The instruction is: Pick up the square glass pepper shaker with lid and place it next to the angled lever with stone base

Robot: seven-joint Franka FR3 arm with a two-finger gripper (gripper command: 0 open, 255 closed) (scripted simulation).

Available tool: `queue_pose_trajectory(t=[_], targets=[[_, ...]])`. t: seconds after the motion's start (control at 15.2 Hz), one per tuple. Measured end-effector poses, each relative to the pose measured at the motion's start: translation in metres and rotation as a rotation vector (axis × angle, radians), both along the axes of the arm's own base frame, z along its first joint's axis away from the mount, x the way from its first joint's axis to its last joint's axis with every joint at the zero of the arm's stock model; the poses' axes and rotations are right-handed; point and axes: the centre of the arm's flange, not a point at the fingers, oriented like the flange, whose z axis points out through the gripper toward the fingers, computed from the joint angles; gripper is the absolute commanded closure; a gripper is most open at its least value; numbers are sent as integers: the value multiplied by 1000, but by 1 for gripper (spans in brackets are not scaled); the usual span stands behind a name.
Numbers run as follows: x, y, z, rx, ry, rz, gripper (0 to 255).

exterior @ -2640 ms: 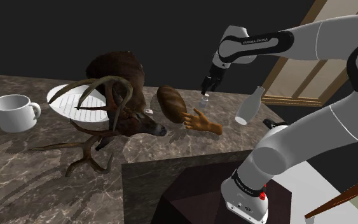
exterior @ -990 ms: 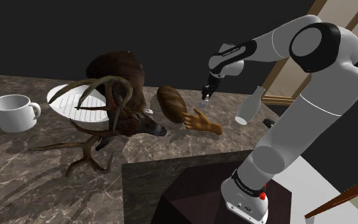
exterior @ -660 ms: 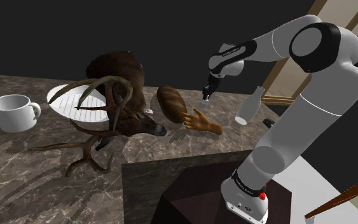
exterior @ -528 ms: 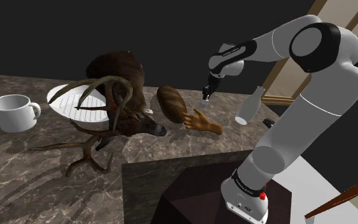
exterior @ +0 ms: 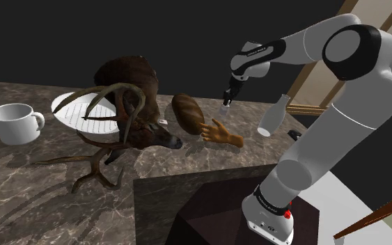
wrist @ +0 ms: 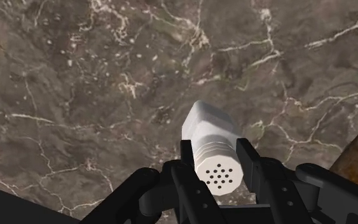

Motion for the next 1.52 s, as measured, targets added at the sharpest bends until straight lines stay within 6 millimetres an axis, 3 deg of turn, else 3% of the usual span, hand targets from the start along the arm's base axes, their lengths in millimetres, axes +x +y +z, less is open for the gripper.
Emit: queue_pose_trajectory(t=[1.52], targets=[[-3, 0, 121, 0, 0, 0, 255]])
